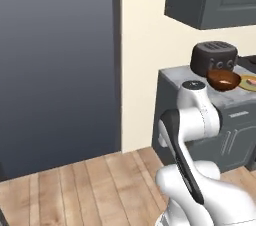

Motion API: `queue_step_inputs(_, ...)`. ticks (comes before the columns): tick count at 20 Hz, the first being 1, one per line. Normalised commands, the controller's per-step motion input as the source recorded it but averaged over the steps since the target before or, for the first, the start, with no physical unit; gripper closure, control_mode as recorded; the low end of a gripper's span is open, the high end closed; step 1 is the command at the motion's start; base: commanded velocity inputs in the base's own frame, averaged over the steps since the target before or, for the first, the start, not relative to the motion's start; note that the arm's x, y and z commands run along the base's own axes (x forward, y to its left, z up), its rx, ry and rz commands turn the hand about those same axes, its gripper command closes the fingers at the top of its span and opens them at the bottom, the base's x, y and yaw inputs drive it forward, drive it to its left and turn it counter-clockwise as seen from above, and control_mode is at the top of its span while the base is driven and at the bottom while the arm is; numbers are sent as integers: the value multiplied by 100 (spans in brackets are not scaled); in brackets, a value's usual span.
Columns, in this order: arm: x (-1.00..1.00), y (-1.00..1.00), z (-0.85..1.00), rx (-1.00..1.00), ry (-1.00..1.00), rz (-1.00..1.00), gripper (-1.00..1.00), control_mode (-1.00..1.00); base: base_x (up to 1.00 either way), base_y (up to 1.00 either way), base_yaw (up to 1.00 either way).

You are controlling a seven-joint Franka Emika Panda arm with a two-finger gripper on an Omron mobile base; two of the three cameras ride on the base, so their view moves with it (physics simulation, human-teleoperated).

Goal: Place one of the steaks on the plate and the other in the bowl. Then place the bowl in the fridge.

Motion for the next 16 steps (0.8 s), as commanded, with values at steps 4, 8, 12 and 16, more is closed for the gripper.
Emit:
queue_step_inputs(4, 0, 0, 0, 0, 0, 0, -100, 100, 14, -98, 13)
queue_step_inputs(8, 0, 0, 0, 0, 0, 0, -100, 100, 9, -100, 15)
queue_step_inputs(12, 0, 0, 0, 0, 0, 0, -100, 100, 33, -100, 15)
queue_step_inputs(16, 0, 0, 0, 0, 0, 0, -100, 100, 46, -100, 13)
